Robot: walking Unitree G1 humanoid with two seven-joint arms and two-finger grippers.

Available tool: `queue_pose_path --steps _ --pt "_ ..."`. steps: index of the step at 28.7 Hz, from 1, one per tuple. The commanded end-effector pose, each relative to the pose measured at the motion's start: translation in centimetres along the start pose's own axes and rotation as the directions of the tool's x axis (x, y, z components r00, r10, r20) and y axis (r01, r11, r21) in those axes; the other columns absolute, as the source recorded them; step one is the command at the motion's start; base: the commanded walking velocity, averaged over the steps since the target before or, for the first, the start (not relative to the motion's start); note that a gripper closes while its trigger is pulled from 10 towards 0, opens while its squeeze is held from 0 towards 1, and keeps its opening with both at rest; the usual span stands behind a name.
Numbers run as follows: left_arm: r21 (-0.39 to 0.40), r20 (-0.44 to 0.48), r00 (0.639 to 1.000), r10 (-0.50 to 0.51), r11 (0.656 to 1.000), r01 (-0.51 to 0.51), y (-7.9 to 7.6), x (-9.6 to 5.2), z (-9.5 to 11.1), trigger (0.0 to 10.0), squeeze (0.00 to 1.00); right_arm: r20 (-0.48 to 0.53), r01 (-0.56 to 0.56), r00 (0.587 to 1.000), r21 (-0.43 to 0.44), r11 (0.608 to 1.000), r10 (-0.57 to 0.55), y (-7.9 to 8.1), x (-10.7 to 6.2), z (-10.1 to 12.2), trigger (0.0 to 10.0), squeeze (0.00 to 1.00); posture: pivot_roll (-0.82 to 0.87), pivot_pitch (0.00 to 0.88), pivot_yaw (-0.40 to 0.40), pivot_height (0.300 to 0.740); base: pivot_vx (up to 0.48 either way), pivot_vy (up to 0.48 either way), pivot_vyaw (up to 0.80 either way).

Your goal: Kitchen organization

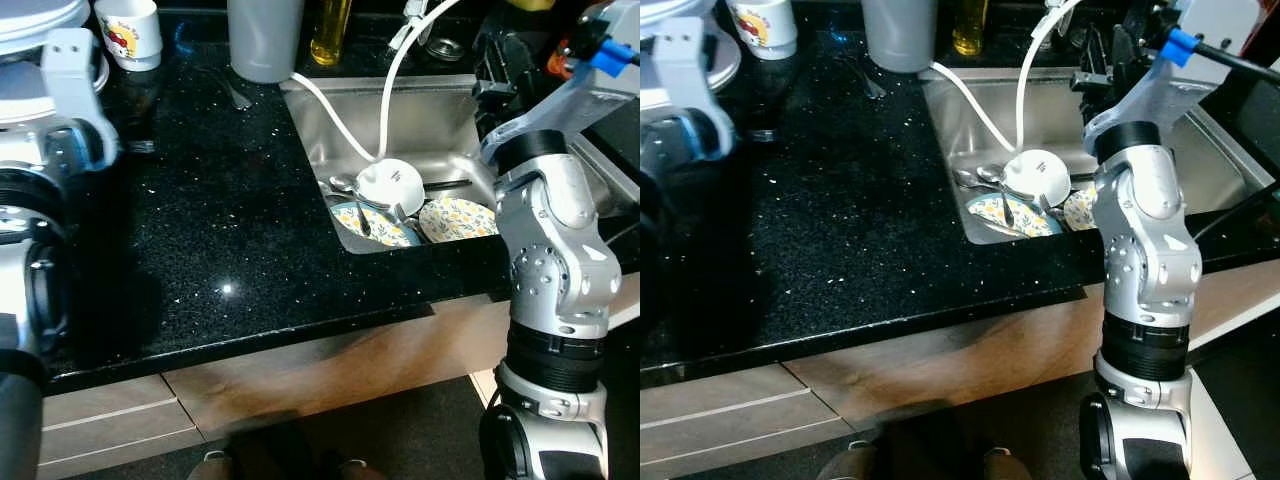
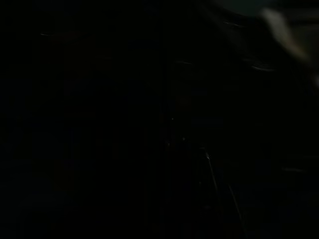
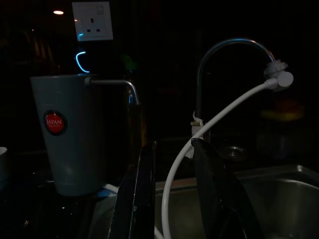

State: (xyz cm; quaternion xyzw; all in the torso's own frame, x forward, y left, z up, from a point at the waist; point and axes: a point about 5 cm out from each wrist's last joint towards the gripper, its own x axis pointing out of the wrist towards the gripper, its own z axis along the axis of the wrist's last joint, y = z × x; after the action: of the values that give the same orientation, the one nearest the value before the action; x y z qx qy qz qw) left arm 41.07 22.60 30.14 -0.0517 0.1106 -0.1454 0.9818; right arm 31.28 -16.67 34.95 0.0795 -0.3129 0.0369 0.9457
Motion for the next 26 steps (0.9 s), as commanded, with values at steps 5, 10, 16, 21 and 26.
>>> queue_pose_path --steps 5,10,16,21,26 --pt "-0.068 -0.125 0.954 -0.274 0.961 0.267 -7.3 2.6 -2.9 2.7 0.0 0.055 0.032 0.998 -0.007 0.999 -0.032 -0.7 0.1 0.7 10.0 0.0 0.06 0.031 -0.057 0.74 0.0 0.0 0.0" --pt "-0.054 -0.201 0.879 -0.432 0.901 0.43 -14.2 3.3 -6.3 10.0 0.0 0.081 0.042 0.996 -0.009 0.999 -0.041 -0.9 0.3 0.9 10.0 0.0 0.05 0.0 -0.047 0.74 0.0 0.0 0.0" --pt "-0.046 -0.245 0.789 -0.563 0.82 0.571 -20.0 2.6 -8.2 10.0 0.0 0.108 0.063 0.992 -0.024 0.998 -0.06 -1.5 0.1 1.3 10.0 0.0 0.04 0.0 -0.027 0.74 0.0 0.0 0.0" --pt "-0.034 -0.233 0.788 -0.57 0.815 0.579 -21.0 1.4 -8.3 10.0 0.0 0.118 0.08 0.99 -0.026 0.996 -0.076 -1.8 -0.1 1.3 10.0 0.0 0.04 0.0 -0.019 0.74 0.0 0.0 0.0" --pt "-0.028 -0.21 0.8 -0.562 0.822 0.569 -21.1 1.0 -8.3 10.0 0.0 0.119 0.085 0.99 -0.026 0.996 -0.081 -1.9 -0.2 1.1 10.0 0.0 0.05 0.0 -0.02 0.74 0.0 0.0 0.0"
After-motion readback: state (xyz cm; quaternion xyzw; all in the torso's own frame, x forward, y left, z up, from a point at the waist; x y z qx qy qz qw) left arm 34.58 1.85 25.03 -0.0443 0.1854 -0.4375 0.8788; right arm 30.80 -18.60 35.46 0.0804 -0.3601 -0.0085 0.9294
